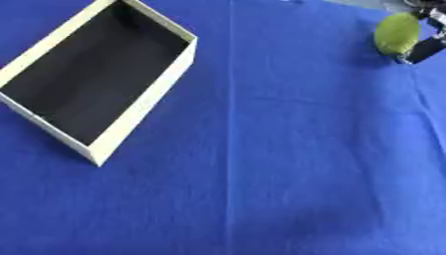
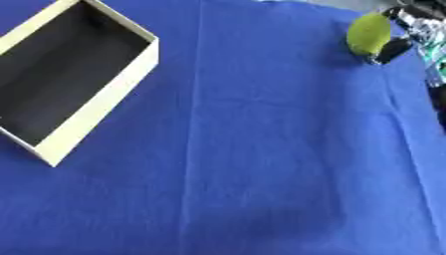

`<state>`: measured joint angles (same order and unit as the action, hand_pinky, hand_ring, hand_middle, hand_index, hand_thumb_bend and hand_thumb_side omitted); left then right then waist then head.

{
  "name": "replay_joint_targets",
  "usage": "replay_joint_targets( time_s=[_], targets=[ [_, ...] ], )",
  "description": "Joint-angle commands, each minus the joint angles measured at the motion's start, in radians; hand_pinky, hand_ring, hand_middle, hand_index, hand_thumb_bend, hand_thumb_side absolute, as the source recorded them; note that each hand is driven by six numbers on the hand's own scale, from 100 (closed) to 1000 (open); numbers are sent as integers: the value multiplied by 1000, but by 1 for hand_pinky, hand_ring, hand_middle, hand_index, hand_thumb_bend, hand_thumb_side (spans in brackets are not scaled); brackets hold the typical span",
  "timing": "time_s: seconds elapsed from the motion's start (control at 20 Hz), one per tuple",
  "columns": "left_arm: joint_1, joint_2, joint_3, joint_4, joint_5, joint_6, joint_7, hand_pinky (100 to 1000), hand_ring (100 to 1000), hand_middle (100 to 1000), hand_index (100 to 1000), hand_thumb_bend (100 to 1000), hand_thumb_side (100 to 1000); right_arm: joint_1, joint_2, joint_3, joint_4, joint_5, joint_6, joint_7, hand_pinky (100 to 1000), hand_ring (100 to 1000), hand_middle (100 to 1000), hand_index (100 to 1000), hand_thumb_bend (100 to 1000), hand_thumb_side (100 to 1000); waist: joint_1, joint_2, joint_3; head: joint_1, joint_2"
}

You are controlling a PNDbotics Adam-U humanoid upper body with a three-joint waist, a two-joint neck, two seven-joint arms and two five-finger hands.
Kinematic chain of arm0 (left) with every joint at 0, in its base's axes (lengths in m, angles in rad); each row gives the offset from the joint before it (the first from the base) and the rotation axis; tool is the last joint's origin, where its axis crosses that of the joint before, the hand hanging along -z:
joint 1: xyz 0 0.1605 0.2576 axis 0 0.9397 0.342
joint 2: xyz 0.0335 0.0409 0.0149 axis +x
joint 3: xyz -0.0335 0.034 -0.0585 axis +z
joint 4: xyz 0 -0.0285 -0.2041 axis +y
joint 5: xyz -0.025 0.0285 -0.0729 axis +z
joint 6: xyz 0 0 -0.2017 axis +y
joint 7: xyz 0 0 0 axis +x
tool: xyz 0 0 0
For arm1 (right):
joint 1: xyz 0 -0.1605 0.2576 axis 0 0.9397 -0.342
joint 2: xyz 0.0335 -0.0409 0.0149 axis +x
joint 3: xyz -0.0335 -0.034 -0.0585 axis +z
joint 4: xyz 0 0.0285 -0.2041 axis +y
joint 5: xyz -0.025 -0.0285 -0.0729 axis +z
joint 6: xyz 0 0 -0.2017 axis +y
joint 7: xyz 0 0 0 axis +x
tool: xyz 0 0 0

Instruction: Pick up objects on the table and place them in the box.

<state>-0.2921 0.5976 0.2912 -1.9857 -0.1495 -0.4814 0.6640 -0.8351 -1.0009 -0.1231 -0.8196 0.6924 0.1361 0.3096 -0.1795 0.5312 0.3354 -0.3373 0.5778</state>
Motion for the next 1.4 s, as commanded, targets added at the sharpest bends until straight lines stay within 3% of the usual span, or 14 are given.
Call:
replay_joint_targets(
  time_s=[0.05, 0.3, 0.5, 0.7, 0.8, 1.15, 1.2, 1.4],
  targets=[
    [-10, 39, 5, -14, -4, -21, 18, 741, 529, 574, 566, 236, 283, -8, -56, -10, -2, -13, 0, -13, 867, 952, 923, 968, 419, 100, 11, -19, 2, -7, -15],
    [-13, 39, 5, -14, -5, -22, 22, 741, 528, 574, 566, 234, 284, -5, -55, -11, -2, -25, 4, -41, 852, 932, 905, 961, 400, 100, 10, -14, 6, -12, -20],
    [-12, 38, 6, -14, -6, -22, 23, 742, 528, 574, 565, 231, 286, -4, -51, -12, -5, -57, 0, -52, 821, 884, 829, 911, 311, 100, 8, -11, 8, -13, -20],
    [-12, 38, 6, -14, -7, -21, 23, 742, 528, 574, 565, 231, 286, 0, -53, -9, -9, -80, -2, -58, 821, 884, 829, 911, 311, 100, 7, -11, 8, -12, -19],
    [-10, 38, 6, -14, -7, -20, 23, 742, 528, 574, 565, 230, 288, 0, -55, -9, -20, -90, -9, -61, 791, 846, 731, 803, 162, 100, 8, -15, 3, -9, -14],
    [-6, 39, 7, -14, -6, -16, 21, 742, 528, 574, 566, 230, 289, 12, -64, -4, -51, -119, -26, -55, 784, 835, 716, 778, 146, 100, 8, -25, -9, -4, -3],
    [-6, 39, 7, -14, -6, -16, 21, 742, 529, 574, 567, 232, 288, 11, -65, -6, -52, -119, -25, -55, 750, 789, 600, 671, 149, 100, 7, -26, -10, -4, -3],
    [2, 40, 10, -14, -6, -15, 25, 741, 530, 574, 568, 236, 284, 9, -62, -18, -75, -115, -12, -106, 727, 750, 541, 614, 139, 100, 8, -44, -15, -1, 5]
  ],
)
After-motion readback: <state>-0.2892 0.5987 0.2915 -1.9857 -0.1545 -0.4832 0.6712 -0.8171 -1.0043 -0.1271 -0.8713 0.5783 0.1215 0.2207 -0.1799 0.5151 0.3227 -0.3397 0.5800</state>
